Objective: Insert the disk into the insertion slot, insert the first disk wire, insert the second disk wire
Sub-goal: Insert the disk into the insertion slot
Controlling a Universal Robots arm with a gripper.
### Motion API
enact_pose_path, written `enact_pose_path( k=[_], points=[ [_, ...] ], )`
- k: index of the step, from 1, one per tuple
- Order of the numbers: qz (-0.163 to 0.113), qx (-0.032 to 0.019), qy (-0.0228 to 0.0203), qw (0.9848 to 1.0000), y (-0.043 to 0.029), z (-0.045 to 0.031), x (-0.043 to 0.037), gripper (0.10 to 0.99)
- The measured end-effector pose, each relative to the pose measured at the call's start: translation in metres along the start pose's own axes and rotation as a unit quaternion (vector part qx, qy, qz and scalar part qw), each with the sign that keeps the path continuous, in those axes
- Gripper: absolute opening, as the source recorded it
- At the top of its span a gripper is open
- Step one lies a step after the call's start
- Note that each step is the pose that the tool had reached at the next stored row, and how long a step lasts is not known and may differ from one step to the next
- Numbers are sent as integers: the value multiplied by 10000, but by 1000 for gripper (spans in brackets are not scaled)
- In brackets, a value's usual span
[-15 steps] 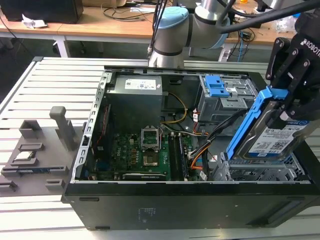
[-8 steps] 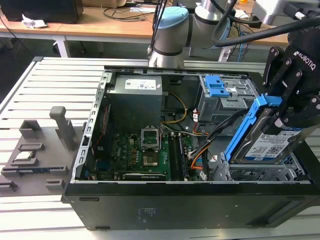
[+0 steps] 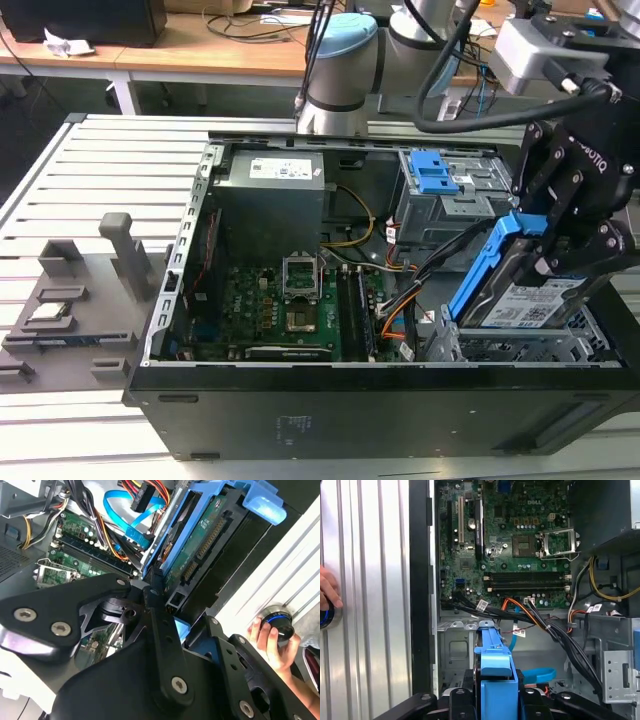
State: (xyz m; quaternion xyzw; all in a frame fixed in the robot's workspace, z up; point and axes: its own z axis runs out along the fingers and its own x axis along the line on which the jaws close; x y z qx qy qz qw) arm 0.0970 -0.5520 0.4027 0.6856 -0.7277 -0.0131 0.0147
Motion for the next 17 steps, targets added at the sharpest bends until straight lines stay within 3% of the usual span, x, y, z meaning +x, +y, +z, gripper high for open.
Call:
enact_pose_path(
  k=[7,12,14,16,17],
  points=[
    [0,0,0,10000,-5,133,-1,365],
    [0,0,0,10000,-6,145,-1,365],
    [0,0,1,10000,-6,146,0,439],
    [0,0,0,10000,-6,148,-1,439],
    [0,0,0,10000,-5,148,-1,361]
  ],
)
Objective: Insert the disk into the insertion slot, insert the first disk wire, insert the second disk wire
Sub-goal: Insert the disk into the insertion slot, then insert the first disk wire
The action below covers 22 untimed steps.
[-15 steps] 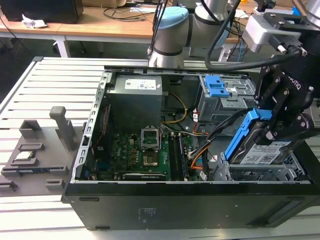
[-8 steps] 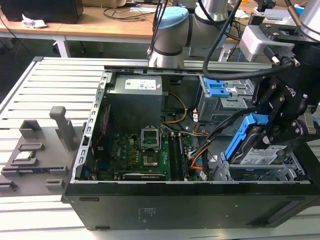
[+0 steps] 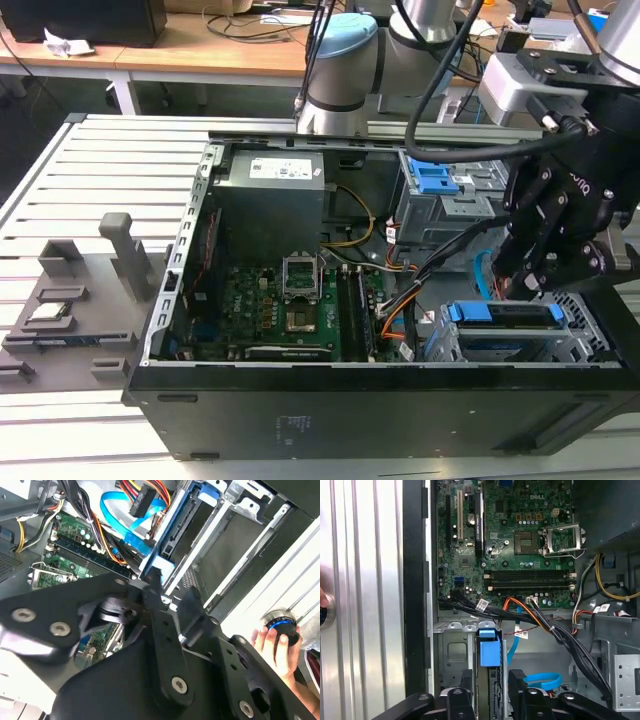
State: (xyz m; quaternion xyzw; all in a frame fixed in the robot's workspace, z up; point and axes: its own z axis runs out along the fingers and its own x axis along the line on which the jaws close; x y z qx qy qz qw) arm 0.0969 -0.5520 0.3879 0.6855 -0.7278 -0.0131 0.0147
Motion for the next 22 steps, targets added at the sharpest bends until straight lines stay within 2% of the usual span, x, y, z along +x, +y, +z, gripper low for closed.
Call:
enact_pose_path(
  k=[2,6,14,15,17,18,20,22],
  points=[
    [0,0,0,10000,0,1,0,361],
    [0,0,0,10000,0,4,0,114],
    [0,0,0,10000,-1,10,0,106],
    [0,0,-2,10000,-22,12,-1,106],
    [0,-3,2,10000,-173,18,-29,106],
    [0,-5,8,10000,-259,25,-86,106],
    [1,-6,19,10000,-331,33,-159,106],
    [1,-6,37,10000,-387,50,-272,106]
  ],
)
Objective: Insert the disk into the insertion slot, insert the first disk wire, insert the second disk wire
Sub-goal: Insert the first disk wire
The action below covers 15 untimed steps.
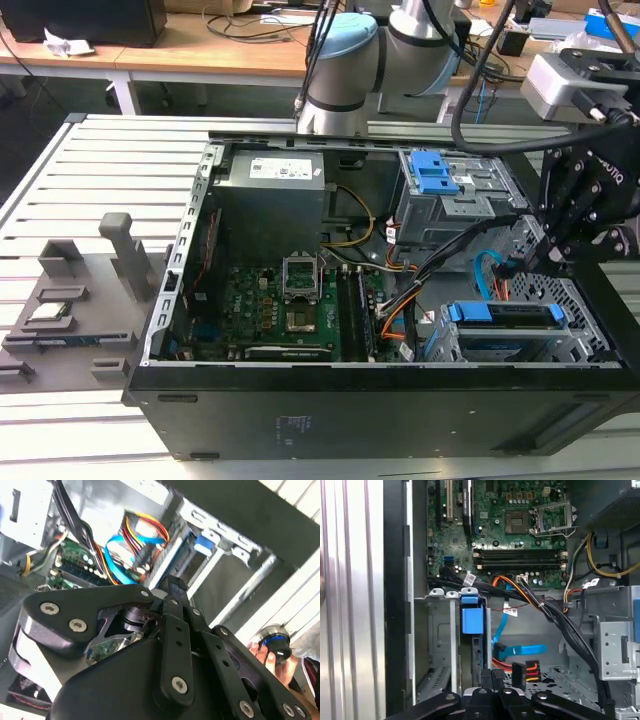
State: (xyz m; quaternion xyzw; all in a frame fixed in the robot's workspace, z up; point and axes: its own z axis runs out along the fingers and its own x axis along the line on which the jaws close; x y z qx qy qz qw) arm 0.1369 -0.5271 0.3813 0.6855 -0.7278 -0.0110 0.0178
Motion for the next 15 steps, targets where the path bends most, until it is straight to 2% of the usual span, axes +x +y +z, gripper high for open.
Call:
enact_pose_path(
  k=[2,3,8,15],
  points=[
    [1,1,14,10000,-10,46,-126,106],
    [1,1,14,10000,-12,55,-139,106],
    [1,1,14,10000,-21,92,-173,106],
    [1,1,14,10000,-22,97,-174,114]
  ],
)
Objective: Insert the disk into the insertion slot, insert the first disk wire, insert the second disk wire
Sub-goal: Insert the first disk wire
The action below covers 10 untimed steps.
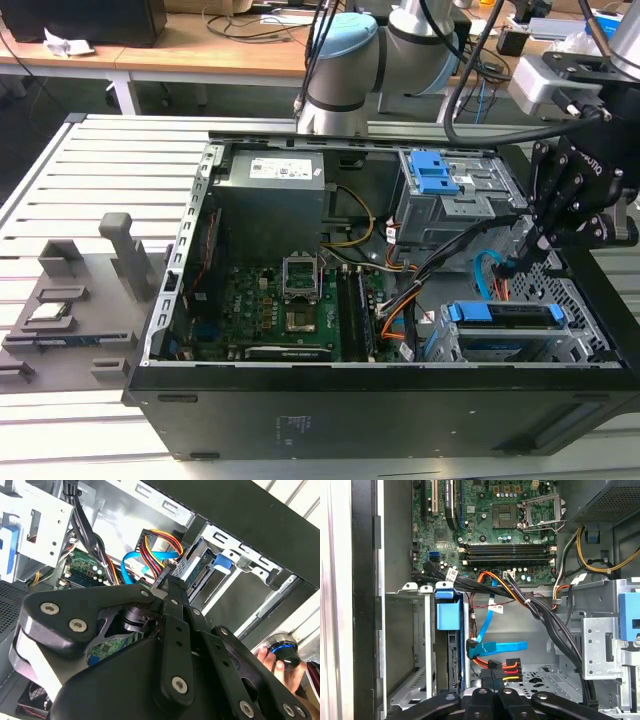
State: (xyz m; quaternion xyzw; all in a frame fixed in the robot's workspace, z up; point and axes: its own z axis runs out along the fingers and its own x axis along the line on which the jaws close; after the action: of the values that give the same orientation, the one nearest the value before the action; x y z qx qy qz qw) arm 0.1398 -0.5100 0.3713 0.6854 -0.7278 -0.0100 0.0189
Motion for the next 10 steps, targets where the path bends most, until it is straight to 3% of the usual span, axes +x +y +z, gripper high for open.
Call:
enact_pose_path(
  k=[2,3,4,8,10],
  points=[
    [0,0,0,10000,0,1,0,235],
    [0,0,0,10000,0,1,0,235],
    [0,0,4,10000,0,10,-4,302],
    [1,1,16,10000,0,81,-50,302],
    [2,3,45,10000,-2,132,-52,302]
  ],
)
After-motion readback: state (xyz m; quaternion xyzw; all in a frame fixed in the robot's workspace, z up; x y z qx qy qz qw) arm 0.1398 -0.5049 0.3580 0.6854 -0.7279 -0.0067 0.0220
